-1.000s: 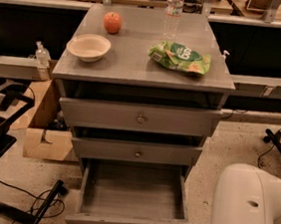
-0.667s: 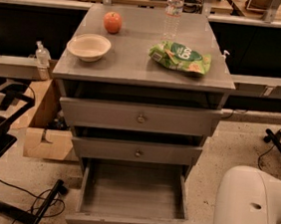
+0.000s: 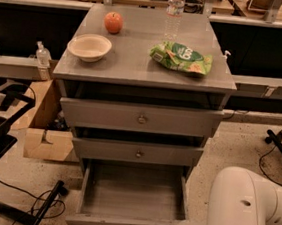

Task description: Close bottom drawer

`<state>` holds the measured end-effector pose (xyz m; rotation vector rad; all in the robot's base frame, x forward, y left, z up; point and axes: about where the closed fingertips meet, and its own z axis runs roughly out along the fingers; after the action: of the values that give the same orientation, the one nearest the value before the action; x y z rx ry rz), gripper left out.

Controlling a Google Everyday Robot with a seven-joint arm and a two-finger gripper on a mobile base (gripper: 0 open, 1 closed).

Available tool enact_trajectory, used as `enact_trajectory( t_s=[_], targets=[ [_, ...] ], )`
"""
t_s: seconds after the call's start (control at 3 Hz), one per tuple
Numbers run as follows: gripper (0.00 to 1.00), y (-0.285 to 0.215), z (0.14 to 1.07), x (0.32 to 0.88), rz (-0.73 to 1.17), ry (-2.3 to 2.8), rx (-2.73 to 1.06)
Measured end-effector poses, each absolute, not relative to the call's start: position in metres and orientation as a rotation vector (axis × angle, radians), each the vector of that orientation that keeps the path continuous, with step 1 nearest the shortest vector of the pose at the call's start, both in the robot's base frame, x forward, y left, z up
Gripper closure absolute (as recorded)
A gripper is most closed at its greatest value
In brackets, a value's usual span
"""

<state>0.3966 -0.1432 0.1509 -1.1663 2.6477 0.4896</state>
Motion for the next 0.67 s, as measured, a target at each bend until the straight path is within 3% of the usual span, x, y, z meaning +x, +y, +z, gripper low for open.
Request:
enact_trajectory(
  t_s=[0.67],
  targets=[
    [1.0,-0.092,0.13,0.446,0.587,2.519,-1.292]
  ],
)
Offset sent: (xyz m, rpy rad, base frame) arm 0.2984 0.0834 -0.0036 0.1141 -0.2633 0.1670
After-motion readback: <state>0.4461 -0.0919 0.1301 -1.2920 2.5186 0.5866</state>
